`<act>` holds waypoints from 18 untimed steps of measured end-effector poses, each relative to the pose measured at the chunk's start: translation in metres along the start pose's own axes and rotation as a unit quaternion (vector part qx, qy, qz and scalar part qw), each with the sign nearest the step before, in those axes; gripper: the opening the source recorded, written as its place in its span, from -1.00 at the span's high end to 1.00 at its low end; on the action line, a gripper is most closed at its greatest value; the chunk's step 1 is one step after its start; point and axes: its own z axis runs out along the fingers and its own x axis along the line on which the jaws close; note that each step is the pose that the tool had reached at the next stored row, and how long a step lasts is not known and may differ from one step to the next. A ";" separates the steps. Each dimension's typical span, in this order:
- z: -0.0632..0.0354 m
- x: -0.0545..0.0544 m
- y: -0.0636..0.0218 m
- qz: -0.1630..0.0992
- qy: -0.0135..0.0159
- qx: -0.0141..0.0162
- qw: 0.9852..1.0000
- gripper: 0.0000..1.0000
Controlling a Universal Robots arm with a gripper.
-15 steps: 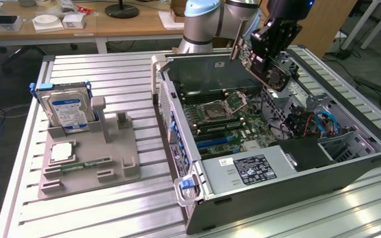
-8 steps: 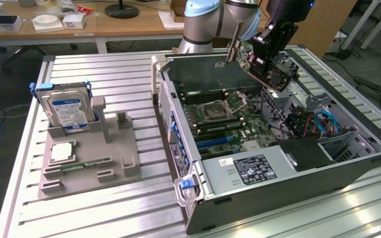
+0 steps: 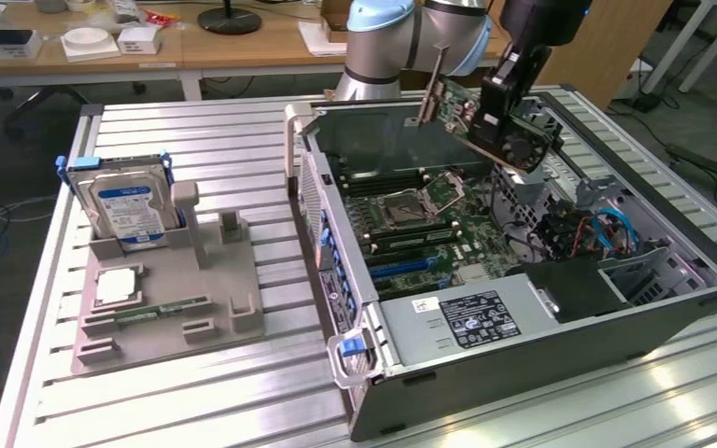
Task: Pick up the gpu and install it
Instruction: 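Insert the gpu into the slot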
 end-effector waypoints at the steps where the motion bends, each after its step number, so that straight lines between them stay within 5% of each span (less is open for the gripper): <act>1: 0.0004 0.000 0.0000 -0.009 0.000 0.000 1.000 0.47; 5: 0.0022 0.000 0.0000 -0.045 0.001 -0.001 0.999 0.47; 10: 0.0044 0.000 -0.0001 -0.090 0.002 -0.001 0.996 0.47; 18: 0.0082 0.000 -0.0002 -0.162 0.003 -0.002 0.987 0.47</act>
